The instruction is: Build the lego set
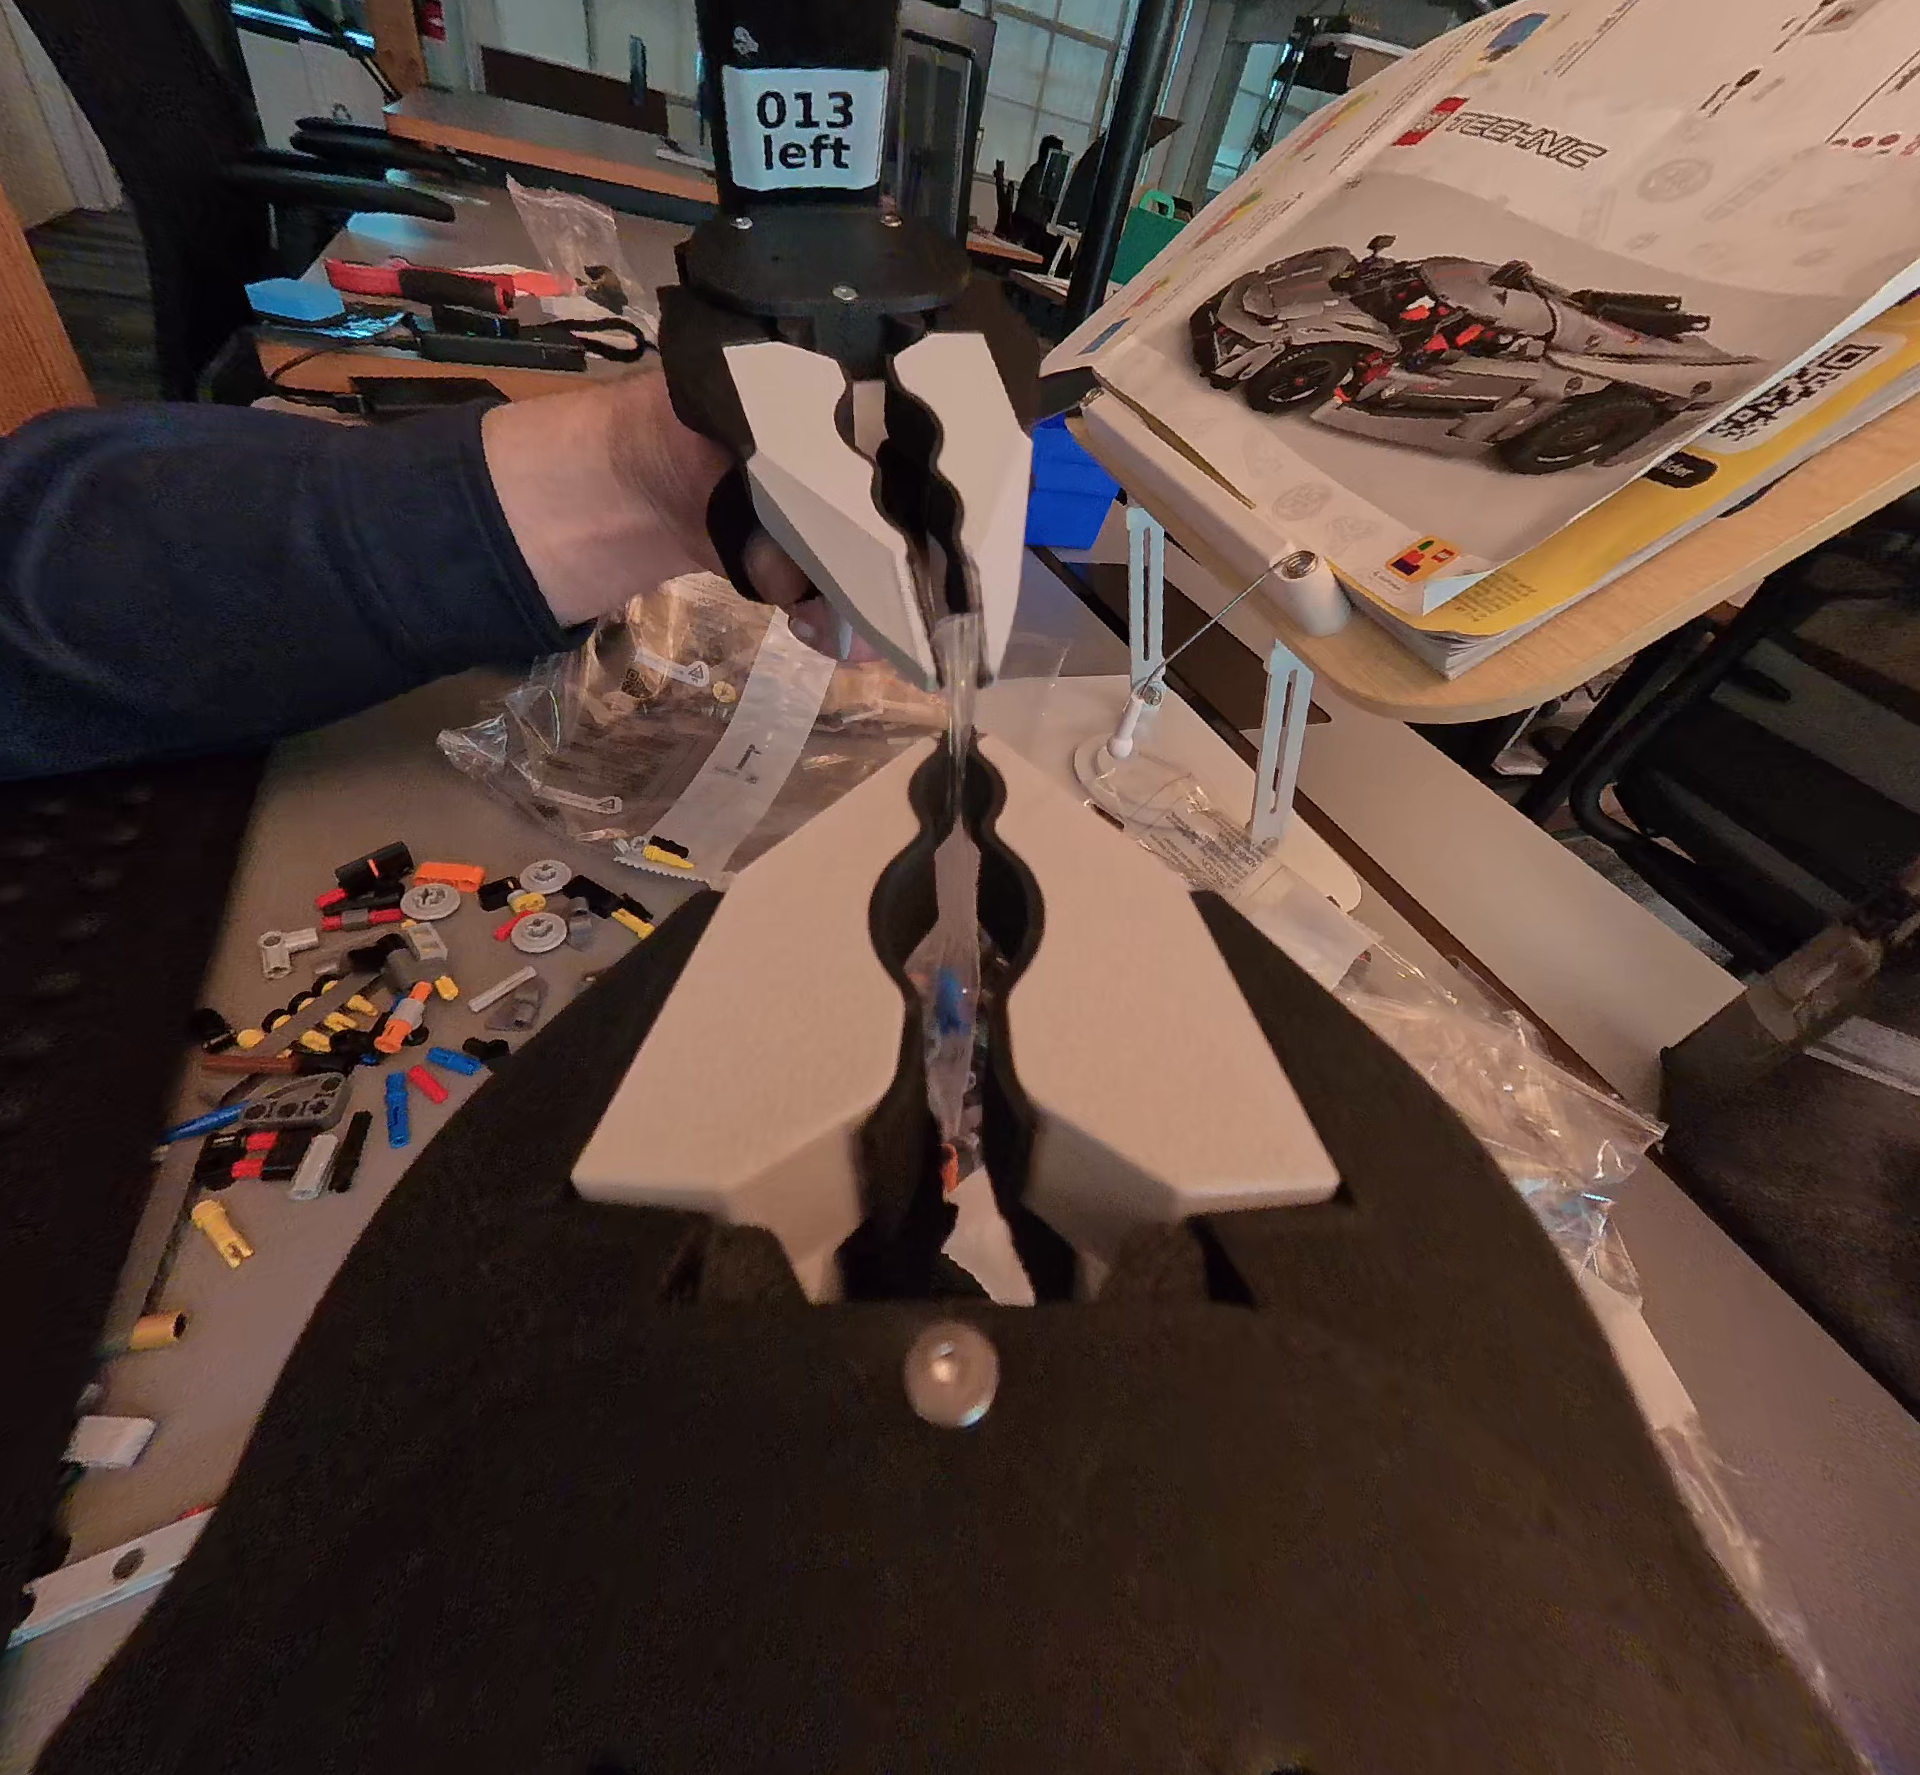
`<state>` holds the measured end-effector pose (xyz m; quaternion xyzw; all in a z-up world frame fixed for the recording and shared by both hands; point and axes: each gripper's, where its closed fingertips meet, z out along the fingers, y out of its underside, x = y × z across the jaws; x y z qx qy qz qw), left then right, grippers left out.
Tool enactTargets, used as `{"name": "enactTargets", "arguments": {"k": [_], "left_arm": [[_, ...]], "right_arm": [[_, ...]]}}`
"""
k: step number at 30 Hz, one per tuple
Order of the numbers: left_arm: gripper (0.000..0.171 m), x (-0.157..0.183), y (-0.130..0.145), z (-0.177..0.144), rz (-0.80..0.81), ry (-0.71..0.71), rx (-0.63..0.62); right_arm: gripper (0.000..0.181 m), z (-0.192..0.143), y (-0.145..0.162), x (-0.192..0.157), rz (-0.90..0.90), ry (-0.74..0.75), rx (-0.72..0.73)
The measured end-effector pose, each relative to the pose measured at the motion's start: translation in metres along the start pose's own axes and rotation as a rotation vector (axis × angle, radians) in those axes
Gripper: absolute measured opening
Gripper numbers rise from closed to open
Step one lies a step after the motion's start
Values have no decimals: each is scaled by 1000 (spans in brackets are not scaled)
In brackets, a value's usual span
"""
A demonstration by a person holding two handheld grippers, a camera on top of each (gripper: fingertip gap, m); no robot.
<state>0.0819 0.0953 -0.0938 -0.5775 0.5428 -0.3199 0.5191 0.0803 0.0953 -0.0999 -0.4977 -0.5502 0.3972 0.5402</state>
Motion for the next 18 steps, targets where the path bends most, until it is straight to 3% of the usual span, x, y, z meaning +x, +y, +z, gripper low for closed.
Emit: {"name": "enactTargets", "arguments": {"k": [18], "left_arm": [[4, 5, -1, 9, 58, -6, -38]], "right_arm": [[0, 3, 5, 0, 5, -1, -25]]}}
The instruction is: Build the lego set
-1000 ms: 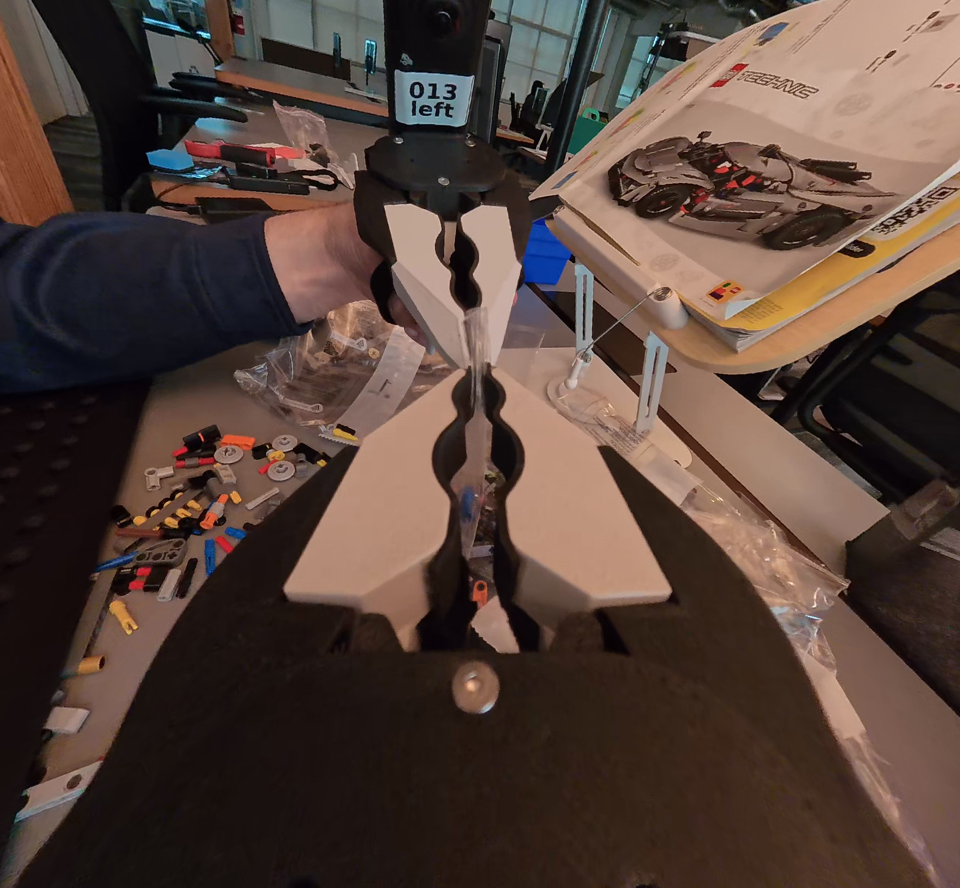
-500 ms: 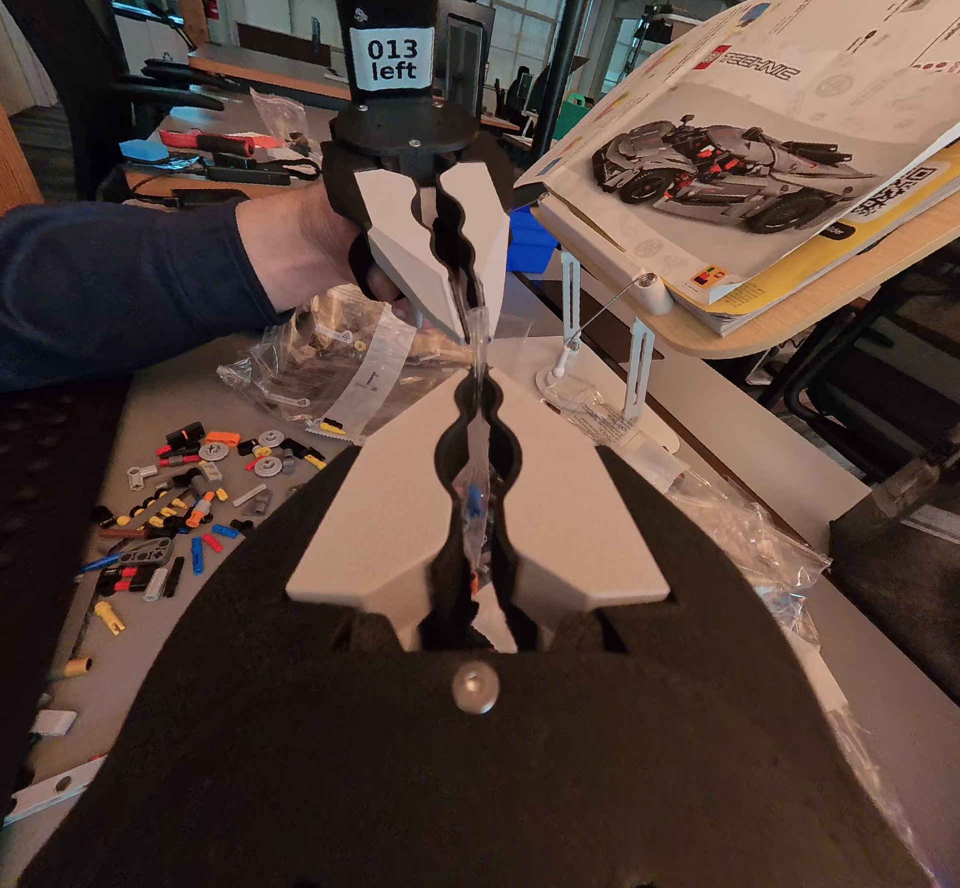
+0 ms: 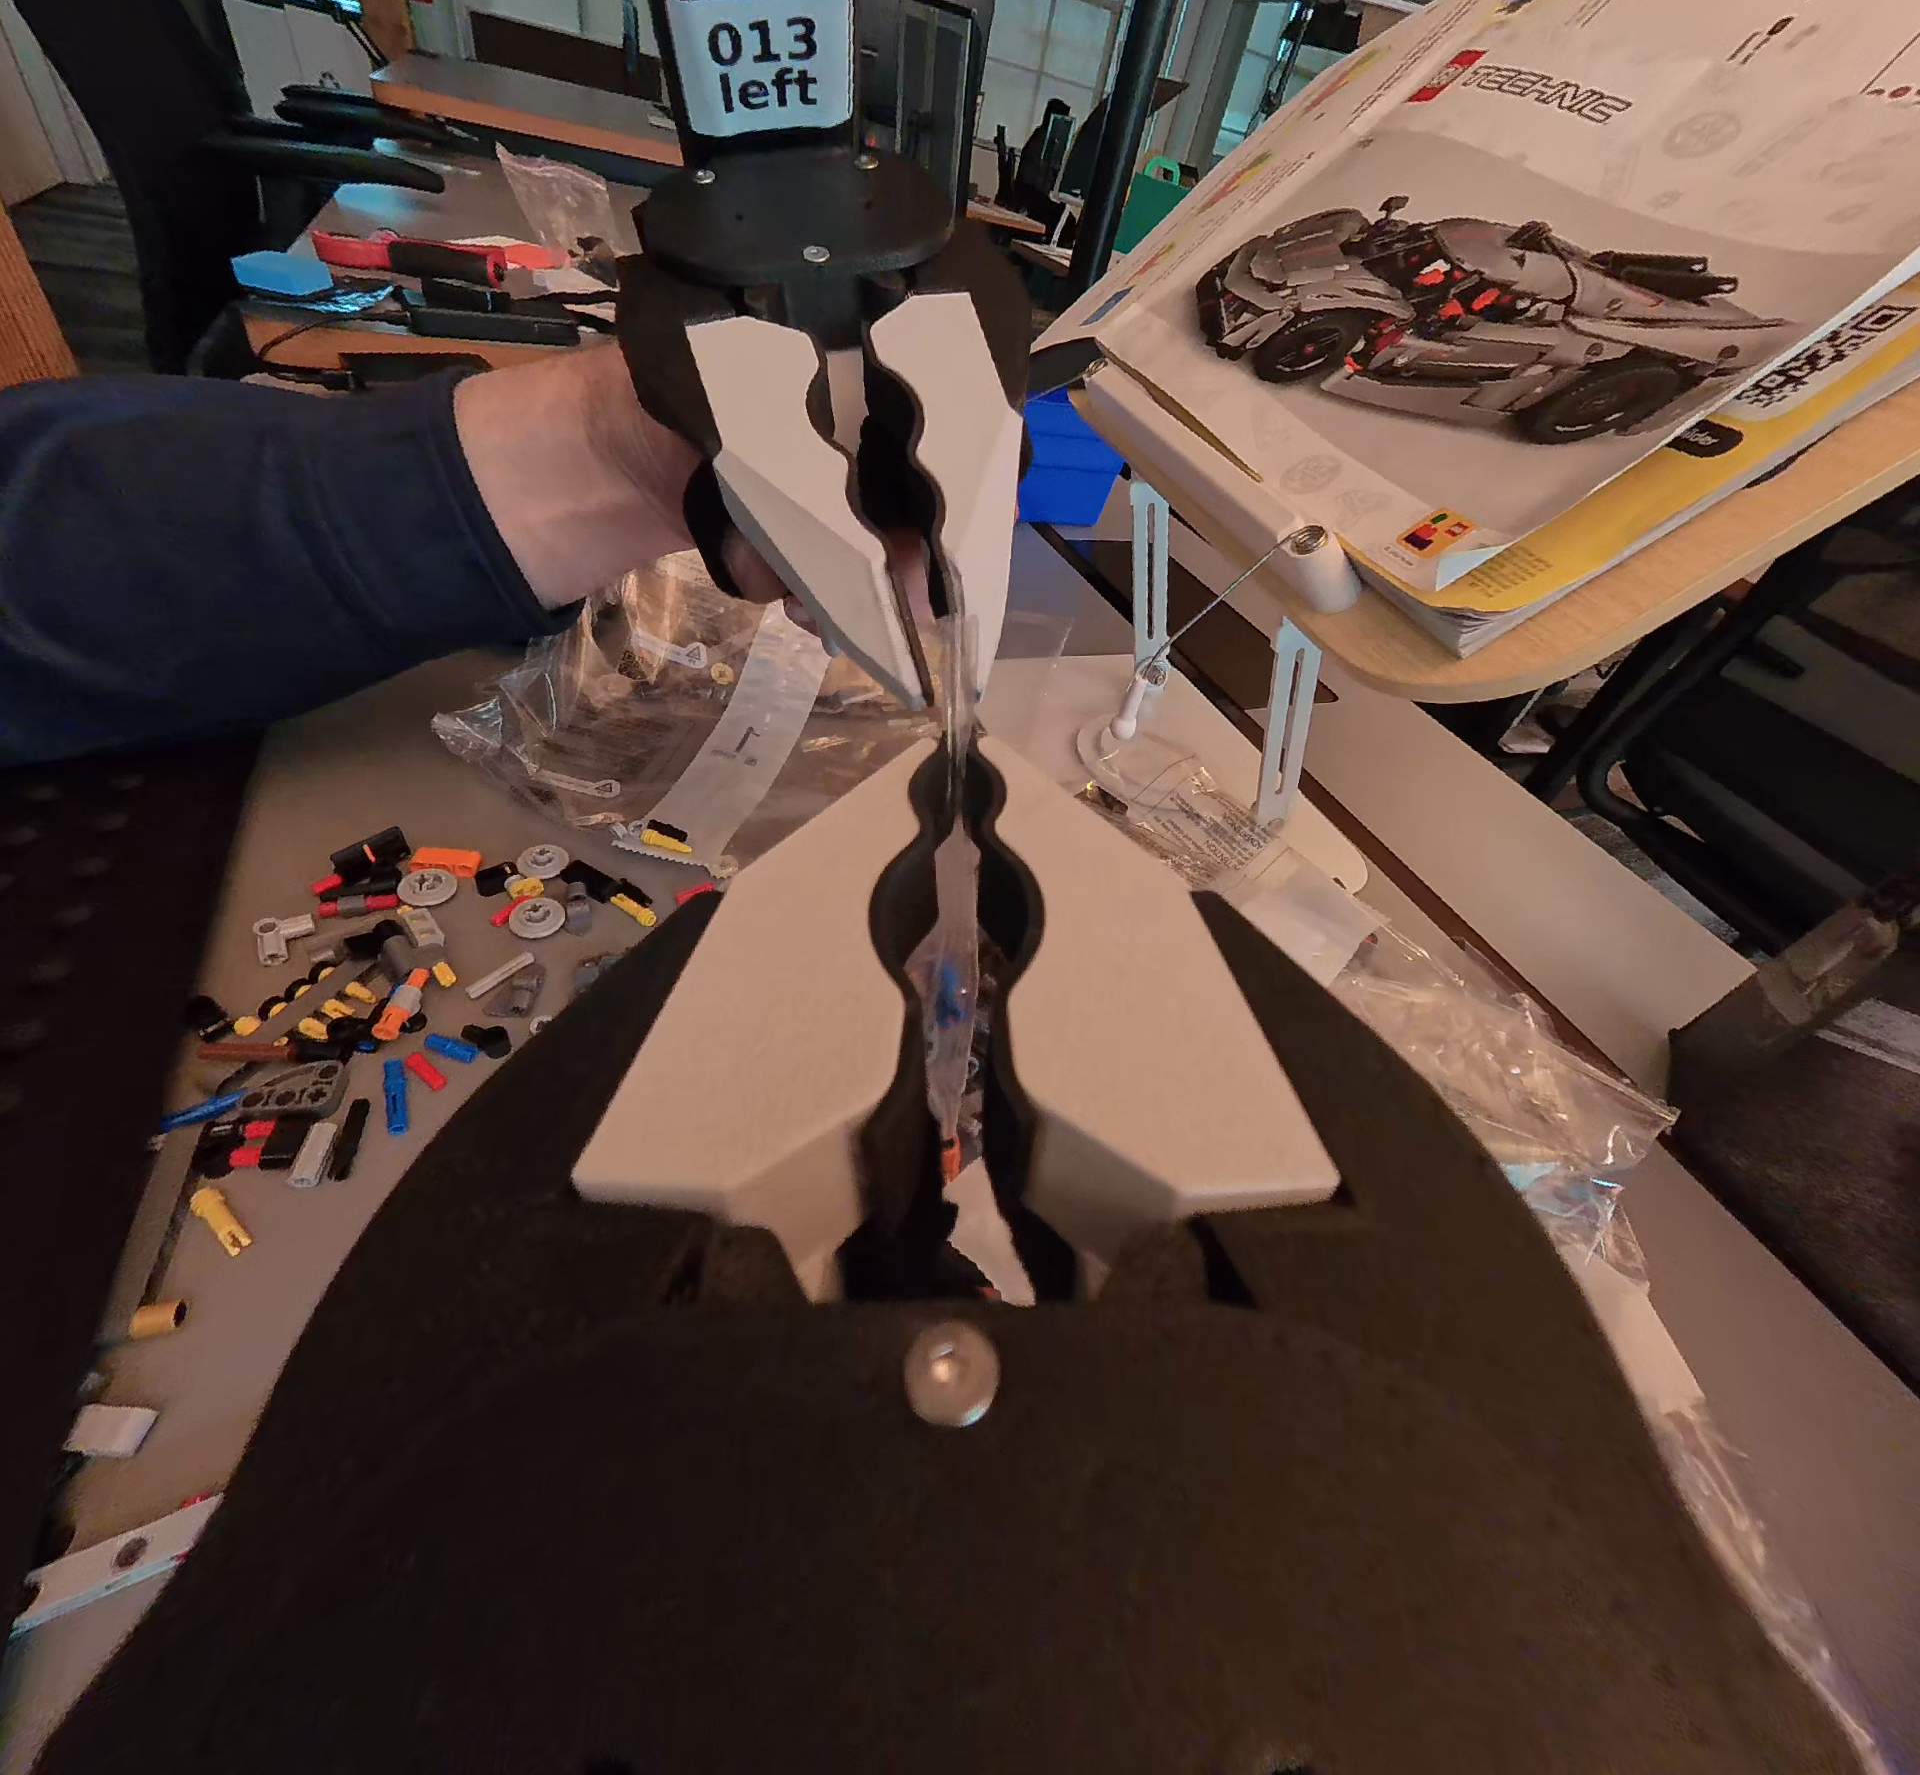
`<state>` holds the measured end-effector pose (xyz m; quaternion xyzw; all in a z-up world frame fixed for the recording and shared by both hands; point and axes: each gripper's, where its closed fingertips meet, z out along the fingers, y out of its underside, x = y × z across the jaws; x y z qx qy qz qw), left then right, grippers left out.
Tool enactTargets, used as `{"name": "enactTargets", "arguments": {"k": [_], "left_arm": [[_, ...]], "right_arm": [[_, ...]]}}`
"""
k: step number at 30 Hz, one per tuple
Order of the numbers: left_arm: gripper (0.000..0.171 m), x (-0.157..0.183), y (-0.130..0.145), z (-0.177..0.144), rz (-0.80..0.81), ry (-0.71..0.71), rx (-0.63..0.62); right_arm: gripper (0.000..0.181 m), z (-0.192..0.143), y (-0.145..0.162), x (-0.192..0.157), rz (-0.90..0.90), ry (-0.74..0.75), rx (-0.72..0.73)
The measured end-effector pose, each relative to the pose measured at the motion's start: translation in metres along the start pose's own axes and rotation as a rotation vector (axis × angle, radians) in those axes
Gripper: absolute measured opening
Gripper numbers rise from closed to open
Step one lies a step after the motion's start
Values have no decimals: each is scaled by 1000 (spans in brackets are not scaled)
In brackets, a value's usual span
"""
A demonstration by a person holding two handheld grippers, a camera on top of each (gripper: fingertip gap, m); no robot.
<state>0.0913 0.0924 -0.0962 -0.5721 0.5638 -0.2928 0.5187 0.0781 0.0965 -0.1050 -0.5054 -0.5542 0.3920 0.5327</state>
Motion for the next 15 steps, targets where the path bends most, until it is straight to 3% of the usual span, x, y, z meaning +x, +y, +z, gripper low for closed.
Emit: {"name": "enactTargets", "arguments": {"k": [15], "left_arm": [[0, -10, 2, -6, 8, -53, -12]], "right_arm": [[0, -3, -3, 4, 16, 12, 17]]}}
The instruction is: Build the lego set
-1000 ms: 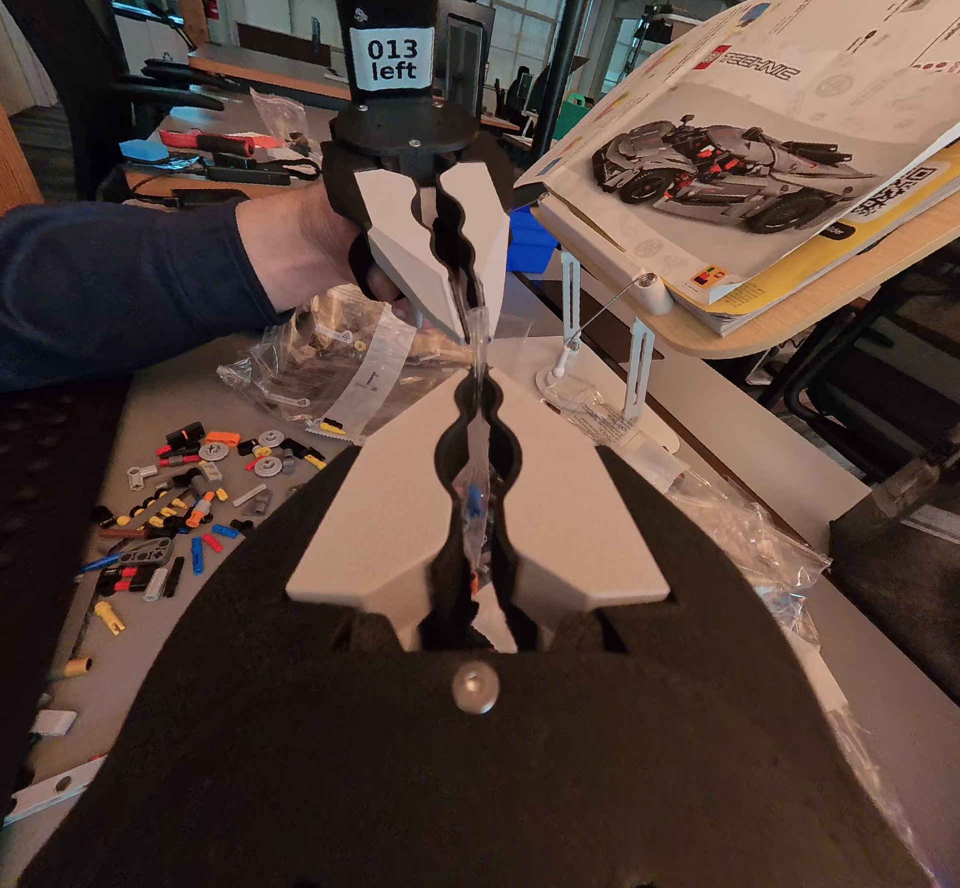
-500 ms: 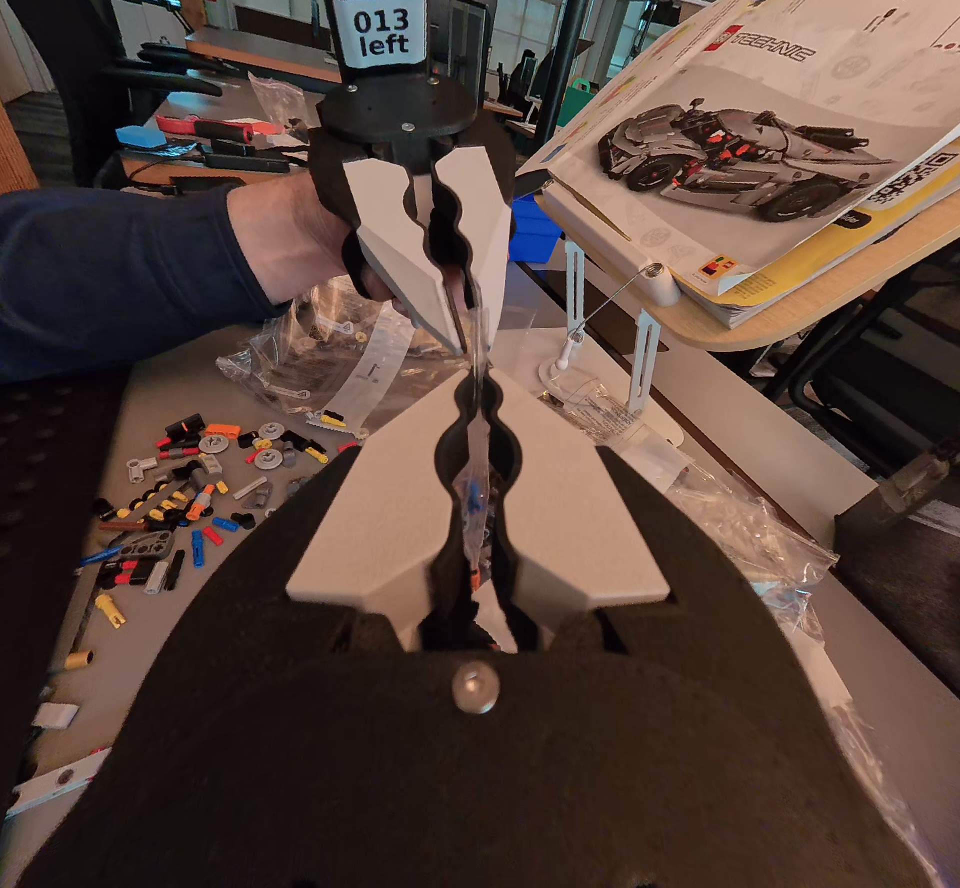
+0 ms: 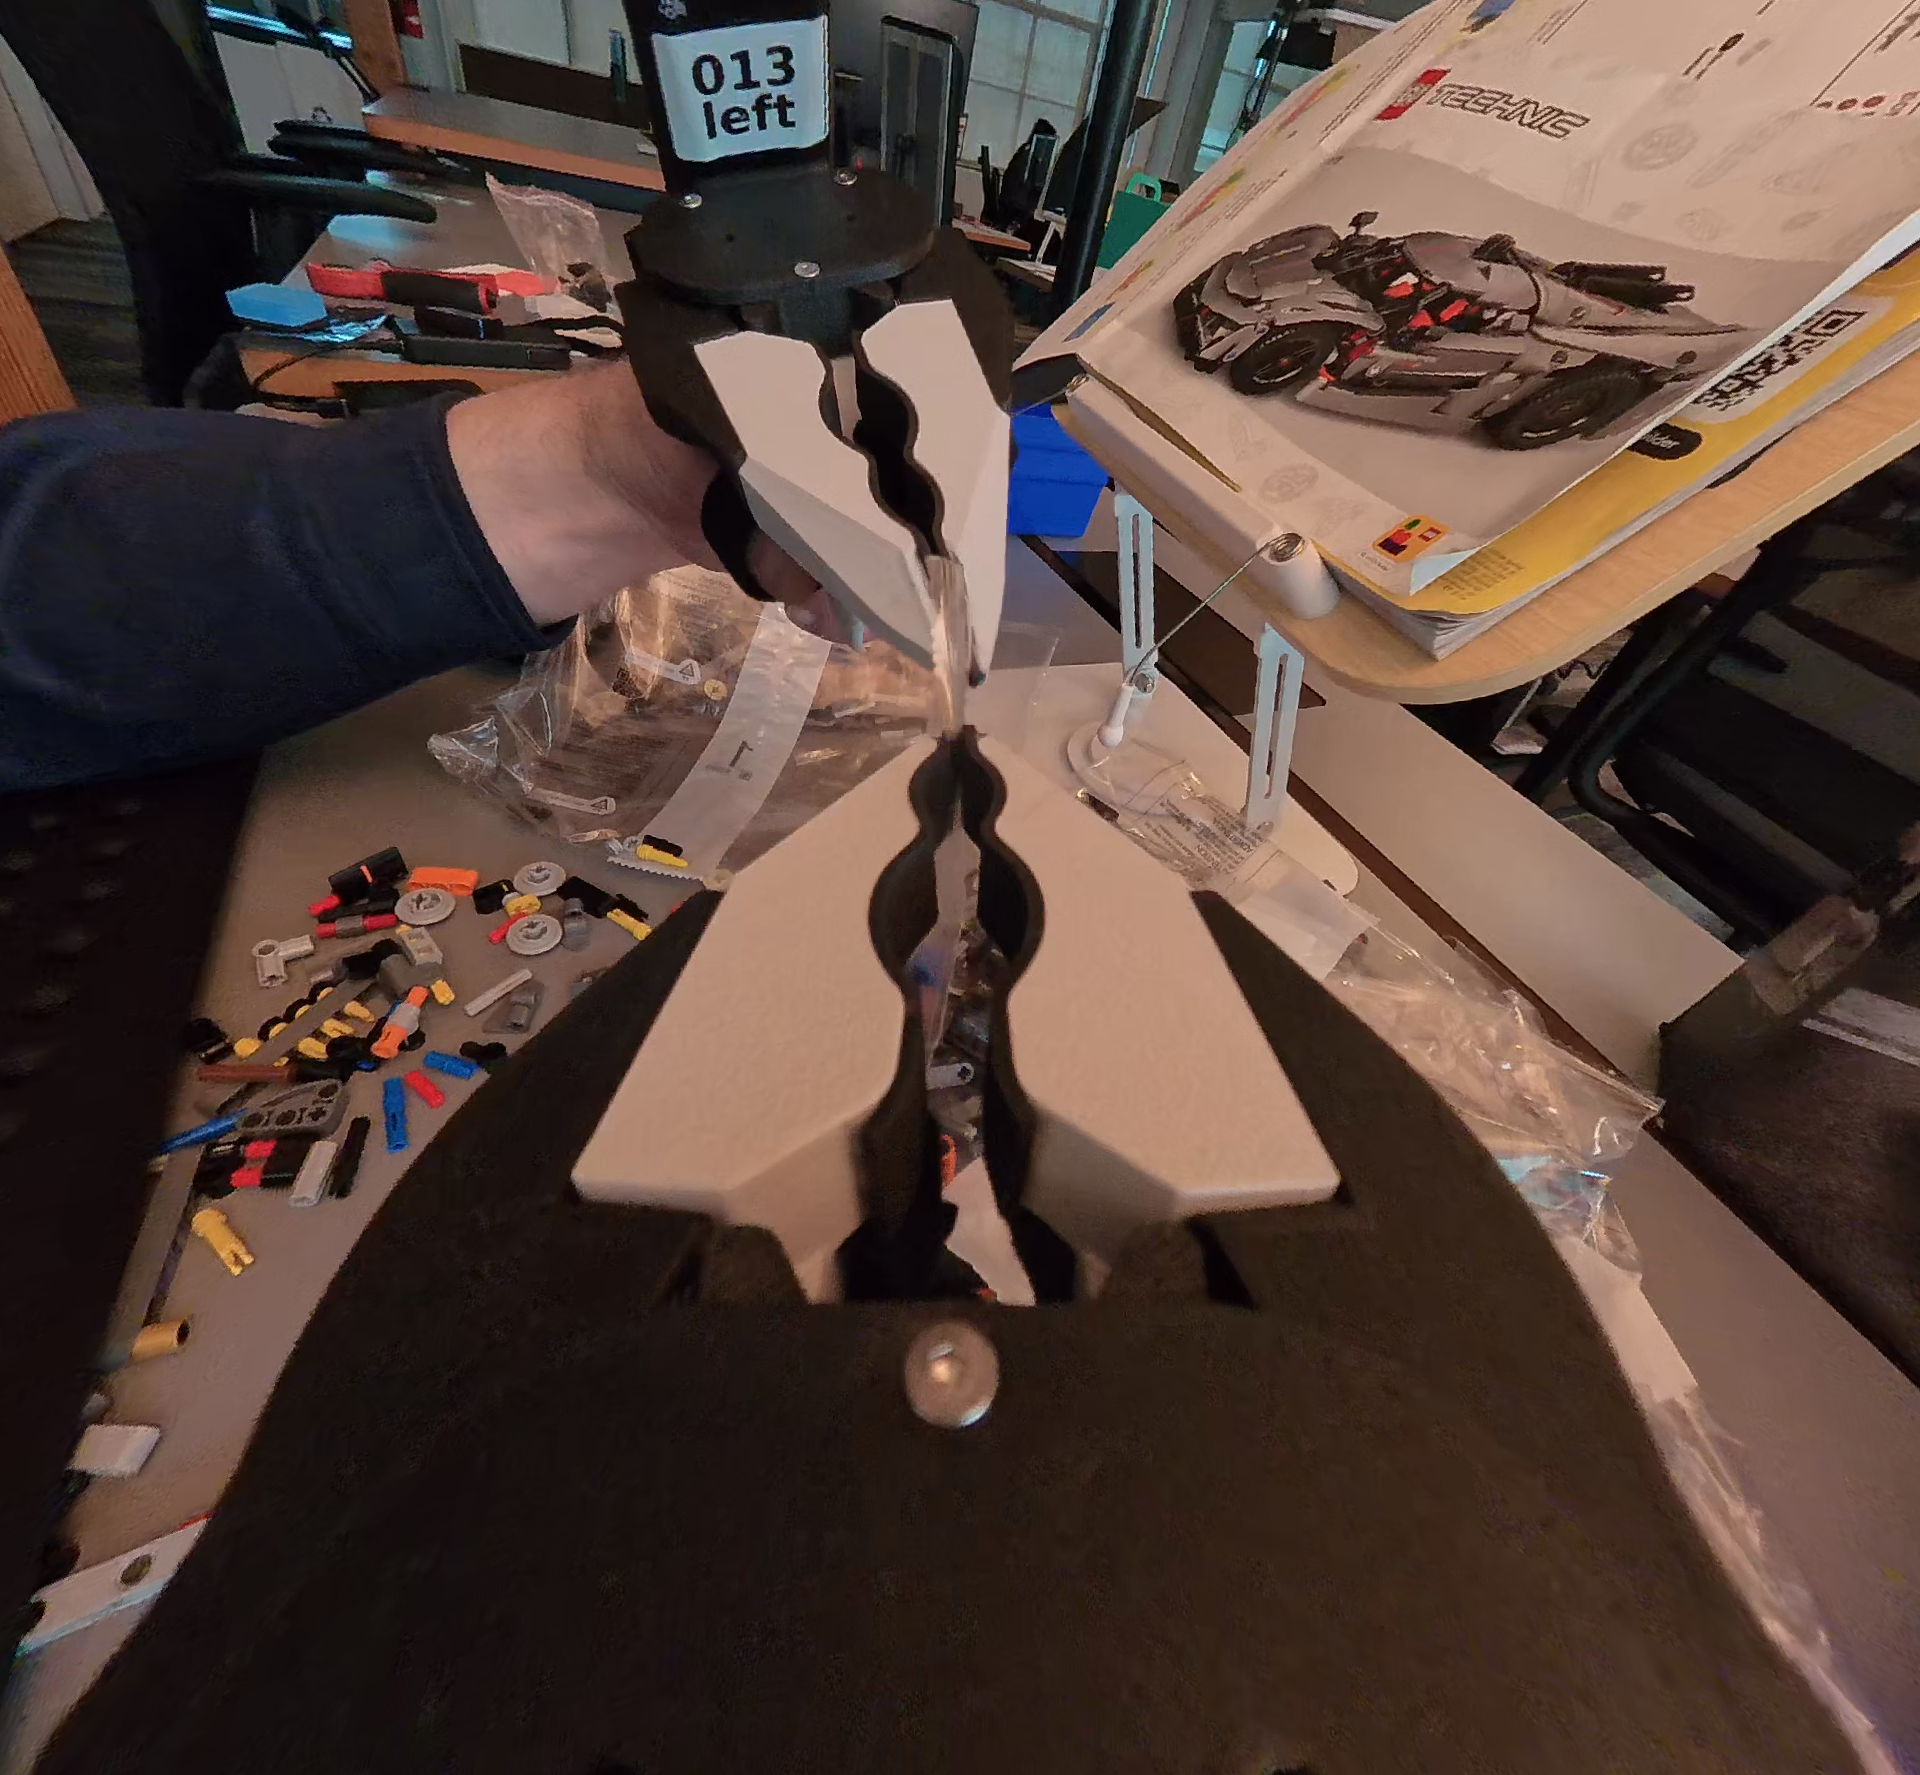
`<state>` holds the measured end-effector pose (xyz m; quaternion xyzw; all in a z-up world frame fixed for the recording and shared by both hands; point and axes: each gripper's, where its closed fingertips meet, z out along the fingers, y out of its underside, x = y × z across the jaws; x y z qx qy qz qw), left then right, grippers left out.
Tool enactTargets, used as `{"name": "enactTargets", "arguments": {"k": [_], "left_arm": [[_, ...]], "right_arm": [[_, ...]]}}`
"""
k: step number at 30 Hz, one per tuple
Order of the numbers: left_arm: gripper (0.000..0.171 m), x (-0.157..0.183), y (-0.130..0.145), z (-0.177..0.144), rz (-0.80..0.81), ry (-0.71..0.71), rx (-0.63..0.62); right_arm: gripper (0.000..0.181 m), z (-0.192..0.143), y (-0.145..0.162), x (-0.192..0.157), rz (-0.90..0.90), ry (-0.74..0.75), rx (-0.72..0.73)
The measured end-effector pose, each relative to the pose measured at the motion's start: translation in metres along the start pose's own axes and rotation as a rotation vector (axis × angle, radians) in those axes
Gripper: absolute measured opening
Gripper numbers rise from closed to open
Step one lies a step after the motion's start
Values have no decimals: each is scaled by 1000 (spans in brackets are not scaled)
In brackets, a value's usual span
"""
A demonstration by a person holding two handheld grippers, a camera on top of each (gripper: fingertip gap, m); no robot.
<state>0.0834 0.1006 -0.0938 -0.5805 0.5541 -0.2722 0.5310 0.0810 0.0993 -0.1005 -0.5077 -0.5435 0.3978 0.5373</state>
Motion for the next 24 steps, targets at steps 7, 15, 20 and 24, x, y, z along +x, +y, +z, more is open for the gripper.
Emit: {"name": "enactTargets", "arguments": {"k": [7, 15, 20, 24], "left_arm": [[0, -1, 0, -2, -21, 10, 24], [3, 4, 4, -3, -81, 57, 28], [0, 3, 6, -3, -73, 51, 21], [0, 4, 5, -2, -66, 52, 18]], "right_arm": [[0, -1, -1, -1, 7, -8, 4], [0, -4, -6, 1, 22, -10, 35], [0, -5, -6, 2, 27, -8, 39], [0, -4, -4, 1, 23, -10, 25]]}}
